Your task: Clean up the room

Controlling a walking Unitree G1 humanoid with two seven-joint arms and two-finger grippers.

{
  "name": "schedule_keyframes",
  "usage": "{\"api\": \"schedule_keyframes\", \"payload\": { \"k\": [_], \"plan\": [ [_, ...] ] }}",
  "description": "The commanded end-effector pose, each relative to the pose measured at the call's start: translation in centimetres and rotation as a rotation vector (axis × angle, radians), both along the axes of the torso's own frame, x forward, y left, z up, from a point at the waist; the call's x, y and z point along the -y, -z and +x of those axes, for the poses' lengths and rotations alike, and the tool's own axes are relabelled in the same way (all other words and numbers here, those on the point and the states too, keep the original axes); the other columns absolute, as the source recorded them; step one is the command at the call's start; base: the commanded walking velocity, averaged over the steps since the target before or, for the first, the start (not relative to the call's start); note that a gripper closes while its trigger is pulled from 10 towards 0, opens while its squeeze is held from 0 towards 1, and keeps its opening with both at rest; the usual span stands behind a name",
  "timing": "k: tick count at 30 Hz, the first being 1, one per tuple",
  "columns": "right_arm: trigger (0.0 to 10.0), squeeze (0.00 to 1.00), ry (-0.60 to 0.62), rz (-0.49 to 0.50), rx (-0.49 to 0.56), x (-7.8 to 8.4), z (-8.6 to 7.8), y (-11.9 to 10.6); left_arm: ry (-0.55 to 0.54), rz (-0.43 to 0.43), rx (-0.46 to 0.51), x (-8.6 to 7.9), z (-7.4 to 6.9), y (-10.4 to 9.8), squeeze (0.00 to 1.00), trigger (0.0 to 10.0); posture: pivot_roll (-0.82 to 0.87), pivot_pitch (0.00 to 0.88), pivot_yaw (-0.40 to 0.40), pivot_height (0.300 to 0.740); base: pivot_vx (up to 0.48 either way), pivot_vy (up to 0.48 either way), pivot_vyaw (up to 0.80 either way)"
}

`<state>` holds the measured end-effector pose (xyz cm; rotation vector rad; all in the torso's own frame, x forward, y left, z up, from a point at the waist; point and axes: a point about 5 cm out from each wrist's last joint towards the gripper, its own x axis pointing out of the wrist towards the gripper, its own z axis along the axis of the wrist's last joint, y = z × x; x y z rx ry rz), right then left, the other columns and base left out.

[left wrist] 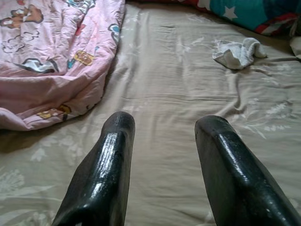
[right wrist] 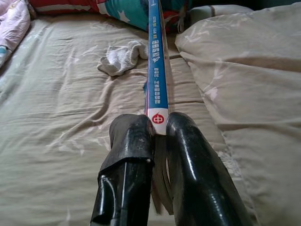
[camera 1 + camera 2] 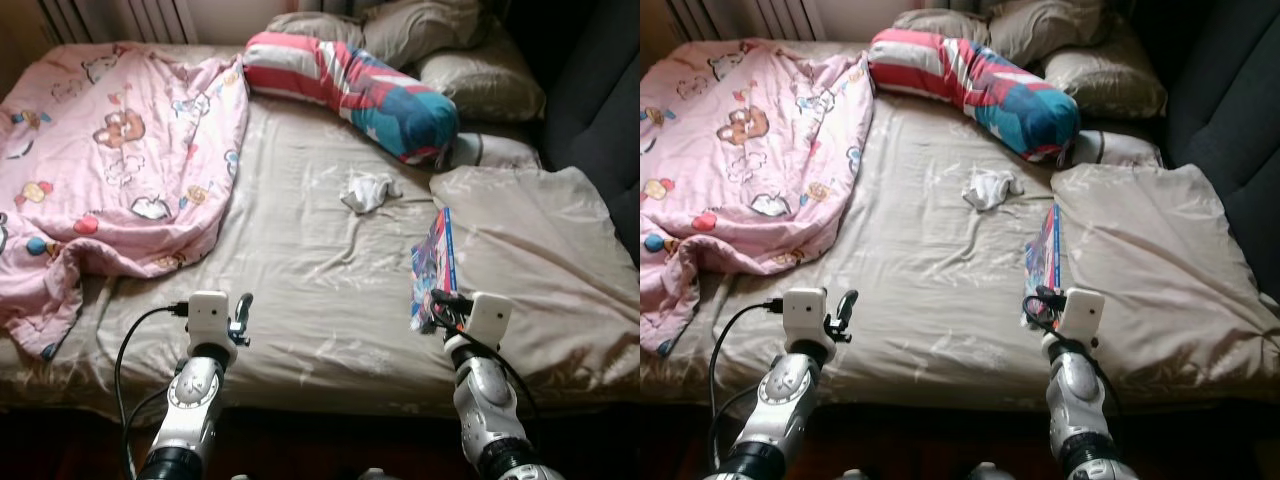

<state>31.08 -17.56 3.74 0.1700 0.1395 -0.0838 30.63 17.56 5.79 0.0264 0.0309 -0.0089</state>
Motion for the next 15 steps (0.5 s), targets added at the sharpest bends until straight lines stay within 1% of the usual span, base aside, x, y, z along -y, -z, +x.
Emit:
{"api": "schedule_keyframes", "payload": {
  "k": [1, 7, 15],
  "plan": [
    [10.0, 0.00, -0.002, -0.007, 0.034, 0.04, 0.28, -0.56, 0.002, 0.001, -0.010, -0.14, -0.23, 0.23, 0.00, 10.0, -0.02, 0.181, -0.027, 0.740, 0.000, 0.000, 0.00],
    [10.0, 0.00, -0.001, -0.009, 0.031, 0.06, 0.33, -0.58, 0.003, -0.003, -0.011, -0.12, -0.15, 0.22, 0.00, 10.0, -0.02, 0.185, -0.029, 0.740, 0.000, 0.000, 0.00],
    [10.0, 0.00, 0.009, -0.014, 0.028, 0.16, 0.27, -0.52, 0.003, -0.007, -0.012, -0.09, -0.19, 0.25, 0.00, 10.0, -0.02, 0.191, -0.030, 0.740, 0.260, 0.000, 0.00]
  ]
}}
